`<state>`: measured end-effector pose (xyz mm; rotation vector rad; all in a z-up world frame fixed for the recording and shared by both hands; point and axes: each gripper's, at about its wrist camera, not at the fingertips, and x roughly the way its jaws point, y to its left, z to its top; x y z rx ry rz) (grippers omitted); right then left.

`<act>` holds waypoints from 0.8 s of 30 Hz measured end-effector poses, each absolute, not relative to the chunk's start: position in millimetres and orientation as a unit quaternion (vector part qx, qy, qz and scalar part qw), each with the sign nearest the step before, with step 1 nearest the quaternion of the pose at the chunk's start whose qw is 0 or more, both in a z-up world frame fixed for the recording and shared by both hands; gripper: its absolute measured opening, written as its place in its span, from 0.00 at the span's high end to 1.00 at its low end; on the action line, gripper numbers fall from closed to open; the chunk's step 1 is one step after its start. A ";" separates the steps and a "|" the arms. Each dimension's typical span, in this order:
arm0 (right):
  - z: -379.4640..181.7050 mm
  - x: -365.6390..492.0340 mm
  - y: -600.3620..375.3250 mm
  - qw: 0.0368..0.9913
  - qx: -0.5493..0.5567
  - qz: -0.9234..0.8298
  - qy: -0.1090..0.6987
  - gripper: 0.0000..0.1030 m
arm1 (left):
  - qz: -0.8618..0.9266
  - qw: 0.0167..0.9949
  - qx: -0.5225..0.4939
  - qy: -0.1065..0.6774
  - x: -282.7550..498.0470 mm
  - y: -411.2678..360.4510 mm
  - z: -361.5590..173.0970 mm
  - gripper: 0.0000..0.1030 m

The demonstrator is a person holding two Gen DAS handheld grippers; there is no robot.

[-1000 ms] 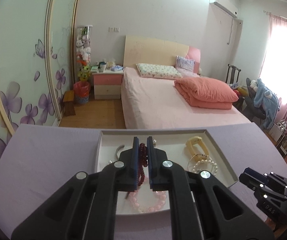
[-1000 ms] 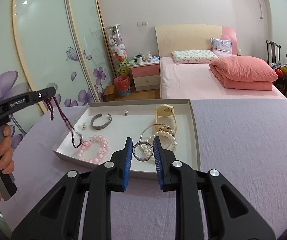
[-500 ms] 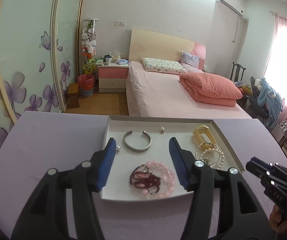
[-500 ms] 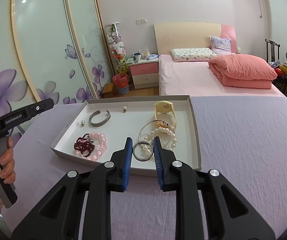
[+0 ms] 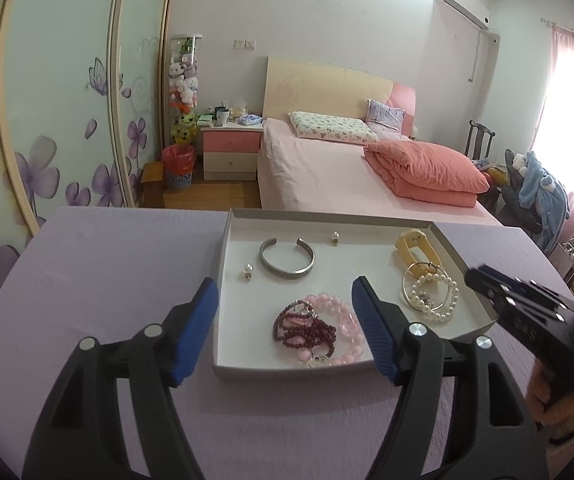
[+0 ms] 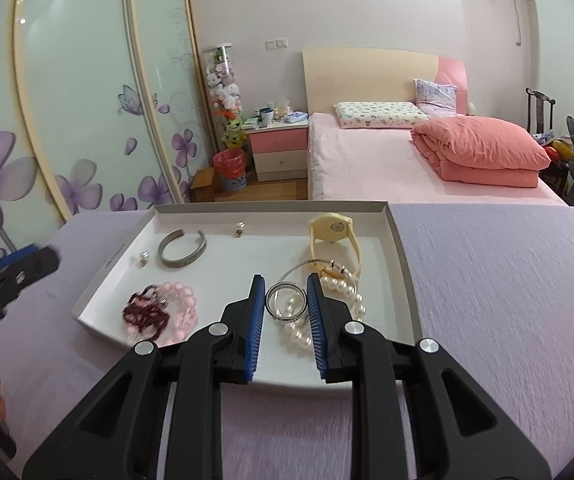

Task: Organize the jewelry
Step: 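Lower the necklace and silver ring into the grey tray and open both tools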

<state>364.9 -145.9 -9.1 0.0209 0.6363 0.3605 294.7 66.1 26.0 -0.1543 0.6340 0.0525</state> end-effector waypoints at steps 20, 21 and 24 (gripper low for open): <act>-21.3 391.4 -145.5 0.935 0.019 0.148 0.321 0.50 | 0.021 0.943 -0.081 0.322 296.4 68.3 13.5 0.27; -20.6 390.6 -146.8 0.936 0.021 0.147 0.319 0.50 | 0.022 0.943 -0.082 0.321 296.1 68.8 13.3 0.26; -19.2 390.4 -150.0 0.937 0.023 0.145 0.318 0.48 | 0.023 0.943 -0.084 0.322 295.0 68.8 12.1 0.25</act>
